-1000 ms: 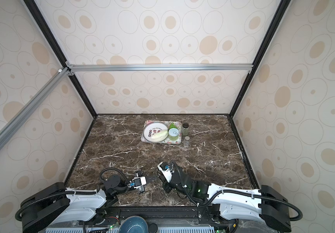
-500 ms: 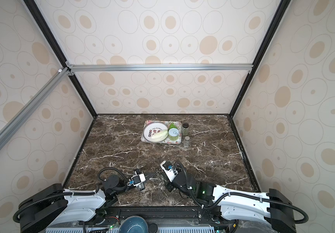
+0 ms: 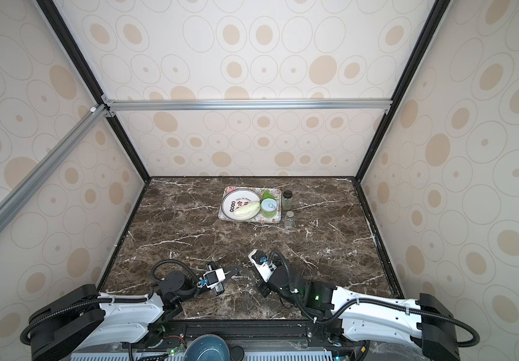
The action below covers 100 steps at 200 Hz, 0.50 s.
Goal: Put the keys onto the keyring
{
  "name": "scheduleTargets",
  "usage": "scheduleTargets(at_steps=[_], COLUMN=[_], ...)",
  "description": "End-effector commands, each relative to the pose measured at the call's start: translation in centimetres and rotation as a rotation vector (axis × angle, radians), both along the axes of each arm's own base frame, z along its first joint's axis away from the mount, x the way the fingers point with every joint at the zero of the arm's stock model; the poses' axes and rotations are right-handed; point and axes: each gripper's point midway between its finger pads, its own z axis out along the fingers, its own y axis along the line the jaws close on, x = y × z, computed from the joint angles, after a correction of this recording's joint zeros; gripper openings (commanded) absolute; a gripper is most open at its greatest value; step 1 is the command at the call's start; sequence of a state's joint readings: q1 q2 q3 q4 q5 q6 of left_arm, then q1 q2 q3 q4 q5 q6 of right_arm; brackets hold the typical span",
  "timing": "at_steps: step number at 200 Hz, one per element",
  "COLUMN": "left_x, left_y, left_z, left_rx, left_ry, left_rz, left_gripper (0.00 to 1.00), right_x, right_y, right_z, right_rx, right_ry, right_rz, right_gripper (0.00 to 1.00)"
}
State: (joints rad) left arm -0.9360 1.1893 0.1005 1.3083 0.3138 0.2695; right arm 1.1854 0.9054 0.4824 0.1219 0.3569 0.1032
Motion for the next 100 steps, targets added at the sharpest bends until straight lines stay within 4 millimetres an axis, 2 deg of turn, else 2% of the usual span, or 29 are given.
scheduleTargets(at_steps=[1,49,100], left_x=[0.5,0.9,2.3], left_y=[0.3,0.9,2.1], left_z=[1.4,1.6,1.7], left_rx=[-0.052,-0.077,-0.115], left_ry=[-0.012,0.0,0.033], left_rz=[0.029,0.062,0.162], left_gripper=[0.17,0.32,0.42], right_x=[1.2,1.4,1.7], right_y=[-0.9,-0.8,-1.6], right_z=[1.1,1.4,2.3], right_rx=[-0.029,-0.099,-0.154], right_ry=[-0.032,-0.045,-0.078], right_rz=[-0.073,-0.092,-0.127], right_gripper=[0.0,0.0,0.0])
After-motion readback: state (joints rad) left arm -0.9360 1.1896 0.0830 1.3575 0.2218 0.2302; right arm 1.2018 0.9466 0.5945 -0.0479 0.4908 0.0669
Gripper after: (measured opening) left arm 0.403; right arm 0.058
